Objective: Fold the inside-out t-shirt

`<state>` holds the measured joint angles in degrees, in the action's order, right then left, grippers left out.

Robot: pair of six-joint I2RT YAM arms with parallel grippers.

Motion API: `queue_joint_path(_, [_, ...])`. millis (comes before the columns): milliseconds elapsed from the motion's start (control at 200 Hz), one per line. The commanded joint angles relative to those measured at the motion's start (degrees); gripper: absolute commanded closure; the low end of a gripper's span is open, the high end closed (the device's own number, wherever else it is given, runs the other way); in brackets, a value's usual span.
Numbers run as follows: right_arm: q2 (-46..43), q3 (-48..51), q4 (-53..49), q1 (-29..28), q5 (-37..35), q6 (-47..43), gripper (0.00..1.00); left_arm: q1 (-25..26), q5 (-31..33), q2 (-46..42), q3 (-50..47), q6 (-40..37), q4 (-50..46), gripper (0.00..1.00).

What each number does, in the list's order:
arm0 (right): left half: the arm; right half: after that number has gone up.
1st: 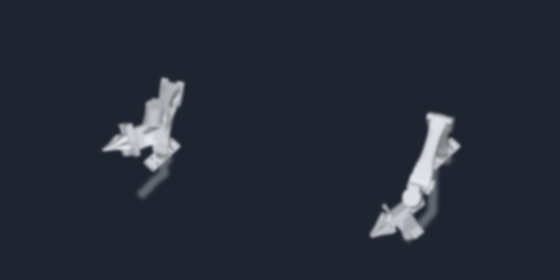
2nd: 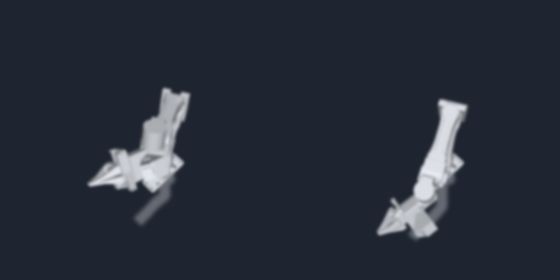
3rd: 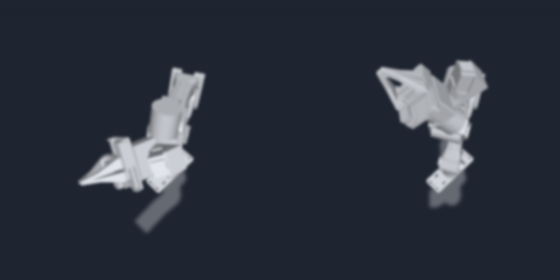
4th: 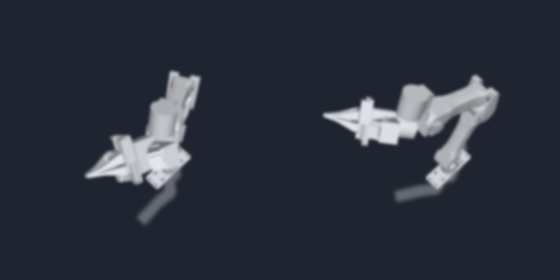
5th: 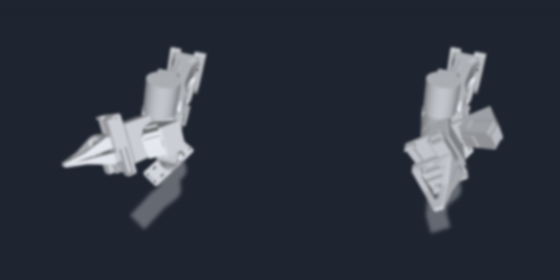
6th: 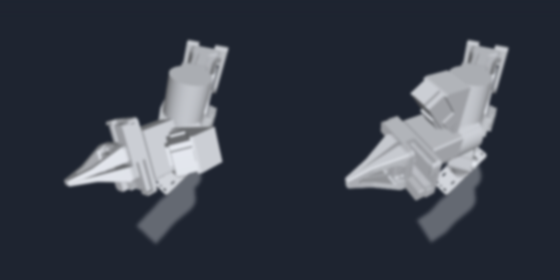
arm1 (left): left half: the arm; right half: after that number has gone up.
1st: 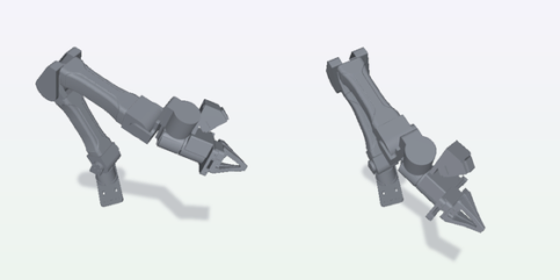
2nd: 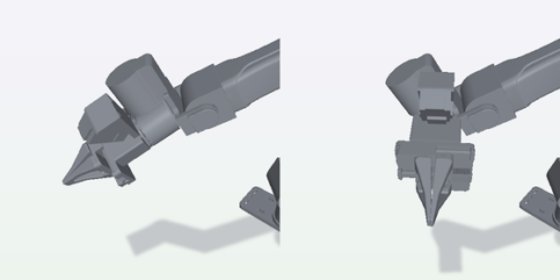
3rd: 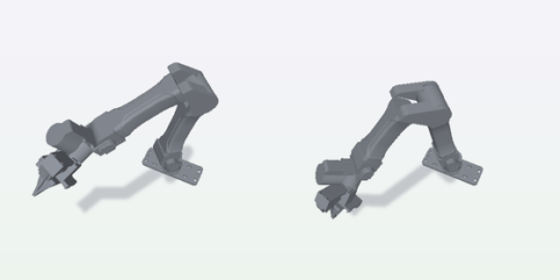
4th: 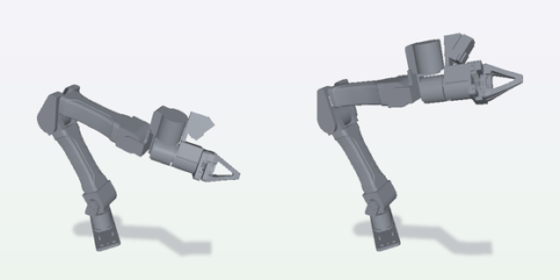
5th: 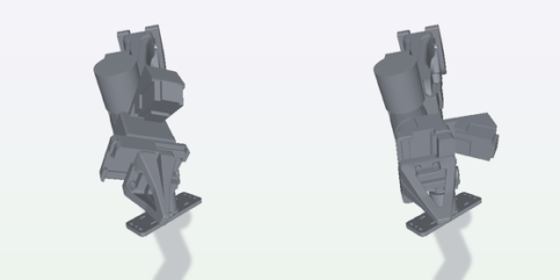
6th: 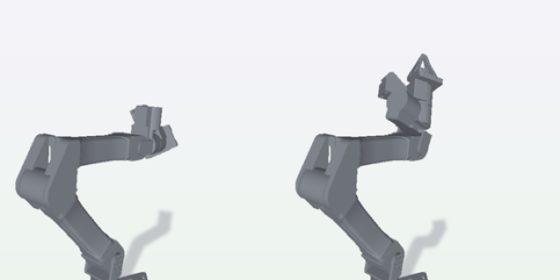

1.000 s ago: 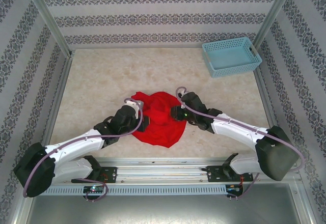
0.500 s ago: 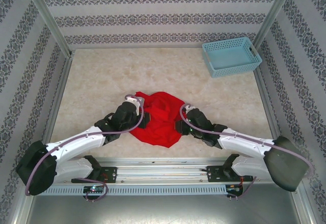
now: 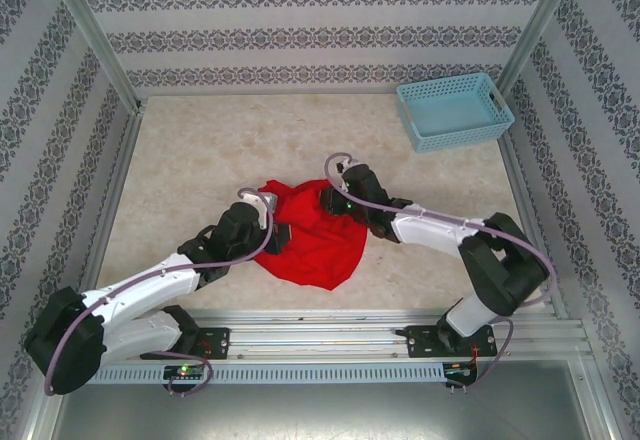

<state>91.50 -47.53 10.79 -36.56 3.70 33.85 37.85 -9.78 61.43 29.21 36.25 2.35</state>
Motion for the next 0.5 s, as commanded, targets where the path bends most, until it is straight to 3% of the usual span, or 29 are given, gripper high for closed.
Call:
queue_joint_path(0, [-0.15, -0.75, 0.23, 0.46, 2.45, -1.01, 0.72, -2.08, -1.99, -0.29, -1.39, 1.93, 3.23, 1.0])
queue_joint_path(295, [-8.41, 6.18, -5.76, -3.1, 0.71, -4.79, 0.56, -5.64, -4.82, 3.39, -0.43, 2.62, 4.59, 1.0])
queue_joint_path(500, [-6.49, 5.08, -10.3, -7.9, -9.75, -8.46, 0.51, -6.29, -5.7, 3.62, -0.74, 3.59, 5.3, 1.0])
